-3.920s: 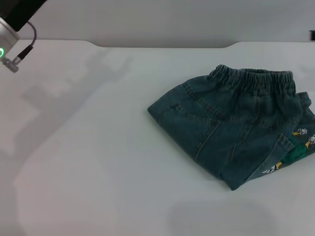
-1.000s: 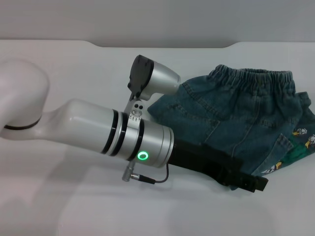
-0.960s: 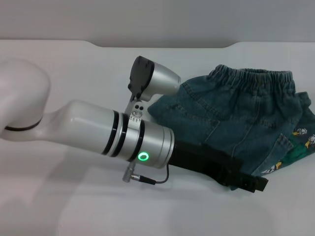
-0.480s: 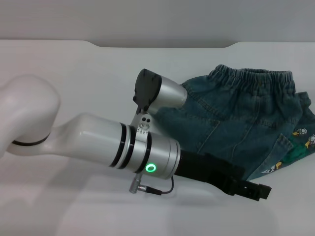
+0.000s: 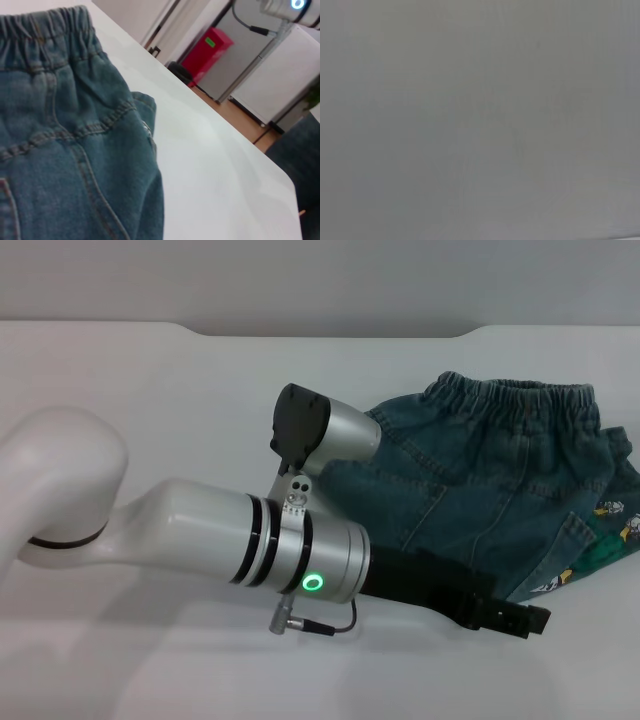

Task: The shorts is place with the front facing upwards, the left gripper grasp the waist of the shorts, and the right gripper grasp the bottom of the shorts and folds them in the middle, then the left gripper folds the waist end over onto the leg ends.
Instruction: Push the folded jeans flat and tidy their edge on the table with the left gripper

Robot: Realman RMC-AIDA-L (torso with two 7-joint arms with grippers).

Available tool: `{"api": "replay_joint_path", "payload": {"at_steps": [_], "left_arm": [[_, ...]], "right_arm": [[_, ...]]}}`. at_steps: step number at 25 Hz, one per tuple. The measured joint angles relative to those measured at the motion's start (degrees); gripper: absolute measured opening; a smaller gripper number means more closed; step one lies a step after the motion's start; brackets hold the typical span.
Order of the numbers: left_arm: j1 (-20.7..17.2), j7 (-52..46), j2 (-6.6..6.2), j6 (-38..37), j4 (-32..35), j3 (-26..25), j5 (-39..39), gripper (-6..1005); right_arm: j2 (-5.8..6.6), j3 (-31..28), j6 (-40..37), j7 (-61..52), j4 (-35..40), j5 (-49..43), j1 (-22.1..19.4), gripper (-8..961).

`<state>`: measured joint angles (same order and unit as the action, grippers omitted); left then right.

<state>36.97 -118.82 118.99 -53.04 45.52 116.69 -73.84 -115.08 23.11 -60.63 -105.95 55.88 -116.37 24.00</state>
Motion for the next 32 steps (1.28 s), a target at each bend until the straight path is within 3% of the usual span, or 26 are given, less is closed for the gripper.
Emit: {"api": "replay_joint_path", "payload": {"at_steps": [32], "left_arm": [[0.51, -0.43, 0.0, 5.78, -1.53, 1.45, 0.0, 802]], "right_arm": [[-0.01, -0.5, 0.08, 0.05, -0.86, 0.18, -0.71, 462]]}}
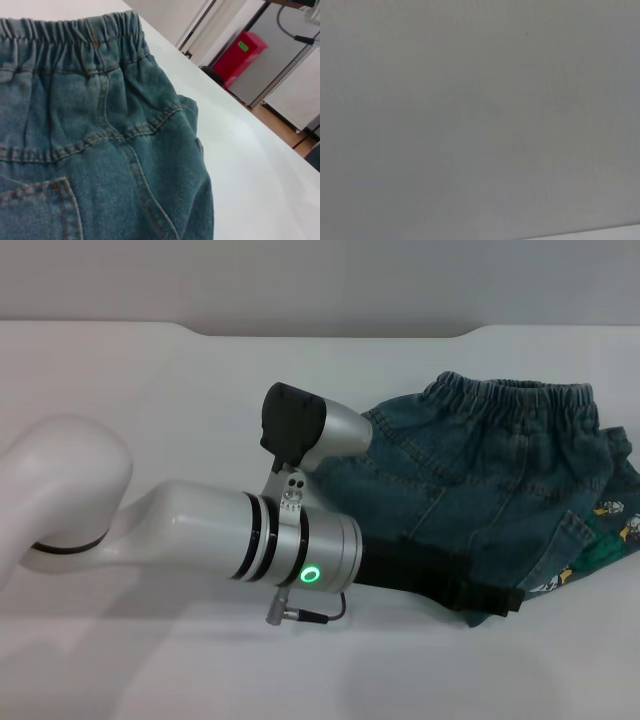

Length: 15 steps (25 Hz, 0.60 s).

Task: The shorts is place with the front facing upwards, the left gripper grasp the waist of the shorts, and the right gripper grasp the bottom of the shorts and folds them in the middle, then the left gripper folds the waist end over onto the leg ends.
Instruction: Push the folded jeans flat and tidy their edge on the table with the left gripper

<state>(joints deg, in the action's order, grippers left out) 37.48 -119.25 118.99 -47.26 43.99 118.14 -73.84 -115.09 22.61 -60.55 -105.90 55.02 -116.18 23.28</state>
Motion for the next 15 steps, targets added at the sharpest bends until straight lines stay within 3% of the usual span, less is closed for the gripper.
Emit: {"api": "replay_joint_path", "payload": {"at_steps": [15], "left_arm": [[1.52, 0.07, -0.33, 0.46, -1.67, -0.73, -0.43, 802]], "right_arm": [[0.28, -0.03, 0.98, 0.65, -0.7, -0.01, 0.04, 462]]}}
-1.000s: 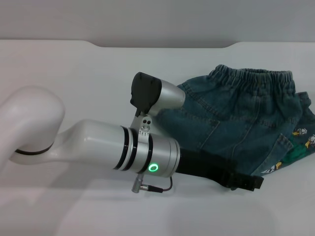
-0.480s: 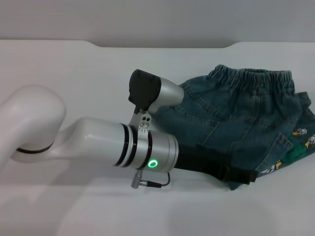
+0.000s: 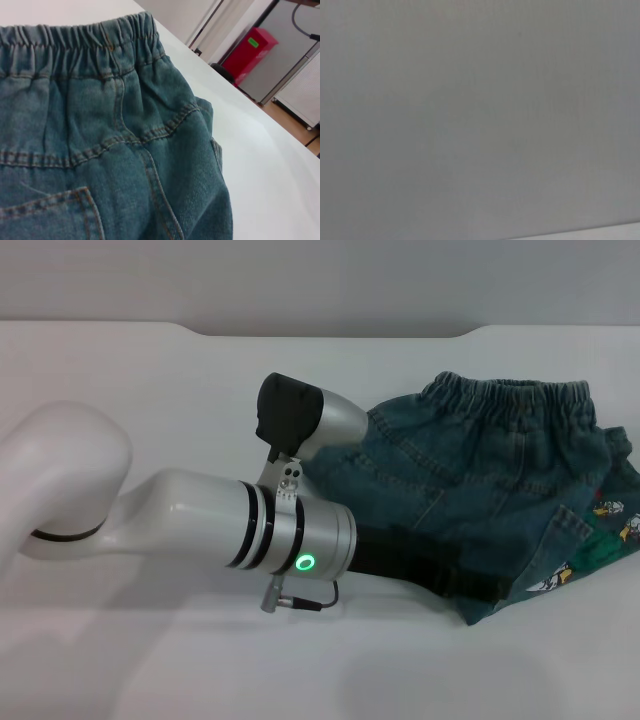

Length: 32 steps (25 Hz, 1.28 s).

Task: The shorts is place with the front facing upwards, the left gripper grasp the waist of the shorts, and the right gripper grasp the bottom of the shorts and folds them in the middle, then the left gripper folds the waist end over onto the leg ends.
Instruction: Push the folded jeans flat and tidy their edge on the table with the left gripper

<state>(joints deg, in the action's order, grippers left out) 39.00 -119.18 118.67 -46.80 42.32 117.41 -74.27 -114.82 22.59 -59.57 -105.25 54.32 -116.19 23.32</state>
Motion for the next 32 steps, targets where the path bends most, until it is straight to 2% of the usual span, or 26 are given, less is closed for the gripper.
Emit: {"api": "replay_joint_path", "payload": {"at_steps": [15, 23, 32], "left_arm": [[0.74, -0.04, -0.23, 0.98, -1.39, -2.07, -2.84, 802], [0.73, -0.03, -0.32, 1.58, -1.39, -2.19, -3.0, 802], [0.48, -0.14, -0.44, 1.9, -1.43, -5.25, -6.35, 802]], "right_arm": [[0.24, 0.02, 1.36, 0.71, -1.01, 0.0, 0.21, 462], [0.85, 0.16, 2.11, 0.81, -2.47, -0.06, 0.47, 461], [0.88, 0.46, 2.92, 0.84, -3.09, -0.26, 0.58, 460]]}}
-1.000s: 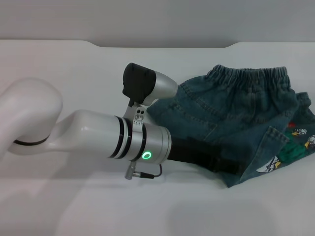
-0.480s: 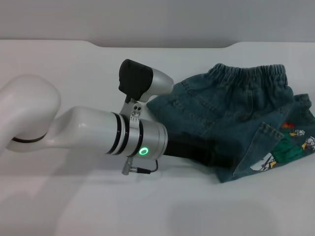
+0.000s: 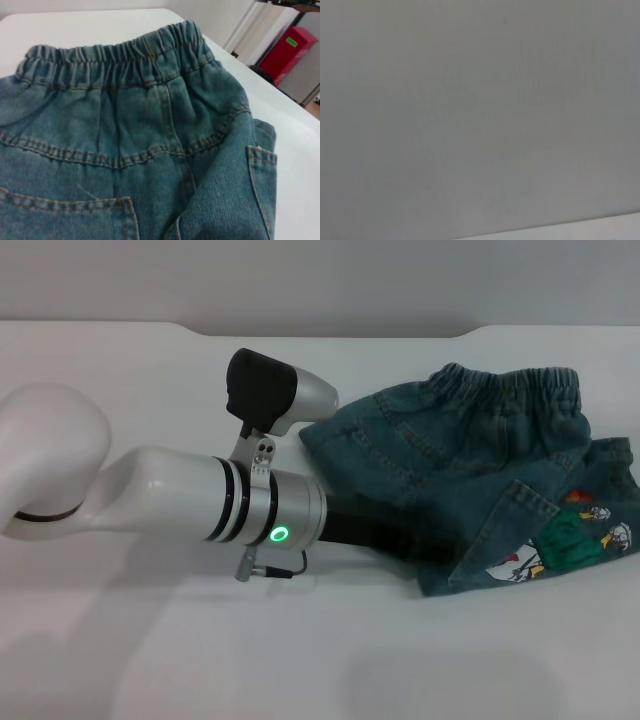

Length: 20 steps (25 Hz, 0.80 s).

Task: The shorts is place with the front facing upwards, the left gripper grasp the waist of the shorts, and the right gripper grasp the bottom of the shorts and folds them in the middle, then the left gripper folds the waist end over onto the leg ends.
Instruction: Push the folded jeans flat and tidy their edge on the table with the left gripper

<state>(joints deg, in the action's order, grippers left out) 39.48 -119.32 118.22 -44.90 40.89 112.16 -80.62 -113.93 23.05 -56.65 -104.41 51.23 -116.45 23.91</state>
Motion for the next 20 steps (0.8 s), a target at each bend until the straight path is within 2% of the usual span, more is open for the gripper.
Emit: {"api": "replay_joint_path", "payload": {"at_steps": [20], "left_arm": [[-0.08, -0.53, -0.36, -0.41, -0.73, -6.26, -6.18, 802]], "right_arm": [[0.04, -0.03, 0.69, 0.0, -0.33, -0.09, -0.07, 460]]}}
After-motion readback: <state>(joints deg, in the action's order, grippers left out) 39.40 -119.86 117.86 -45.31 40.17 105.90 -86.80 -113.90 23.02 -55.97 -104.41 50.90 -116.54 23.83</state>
